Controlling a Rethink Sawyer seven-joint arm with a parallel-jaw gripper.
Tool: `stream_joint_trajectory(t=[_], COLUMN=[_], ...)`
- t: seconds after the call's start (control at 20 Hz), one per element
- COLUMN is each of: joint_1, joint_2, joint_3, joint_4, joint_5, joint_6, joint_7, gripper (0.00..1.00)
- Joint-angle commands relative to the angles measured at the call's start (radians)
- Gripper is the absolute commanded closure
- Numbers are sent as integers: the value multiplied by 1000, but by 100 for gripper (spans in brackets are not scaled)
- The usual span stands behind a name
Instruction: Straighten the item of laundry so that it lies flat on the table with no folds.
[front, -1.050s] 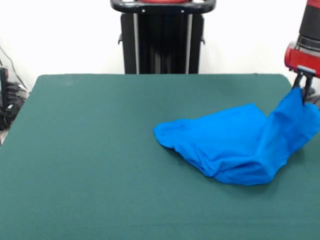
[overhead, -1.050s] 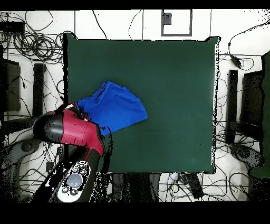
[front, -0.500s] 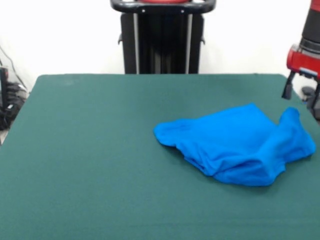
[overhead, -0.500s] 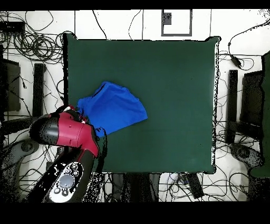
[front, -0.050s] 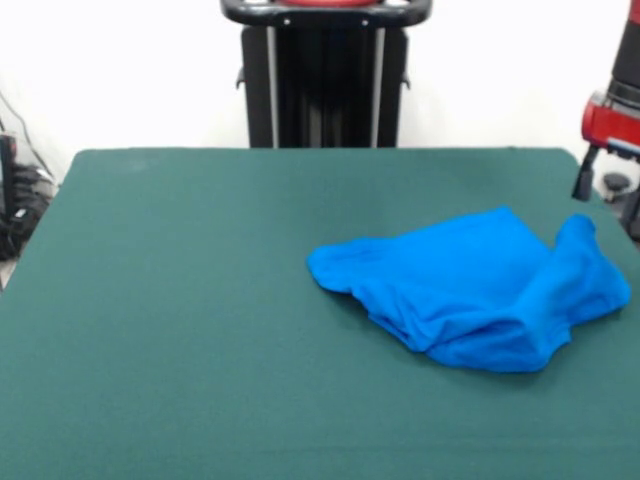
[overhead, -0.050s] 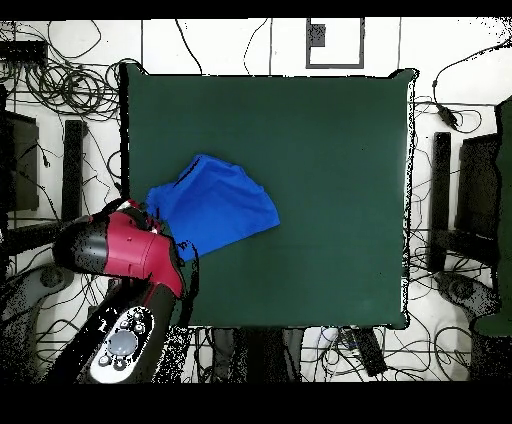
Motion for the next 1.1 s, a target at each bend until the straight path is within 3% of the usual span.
stream_joint_trajectory(t=[0.05,0.45,0.75,1.1], joint_1=[6,-118,-184,-228], joint_2=[-4,-135,-204,-204], joint_3=[45,118,146,160], joint_4=[6,164,235,253], joint_5=[58,11,-29,-85], joint_6=[6,-39,-52,-76], joint_7=[287,128,76,61], gripper=[0,0,0,0])
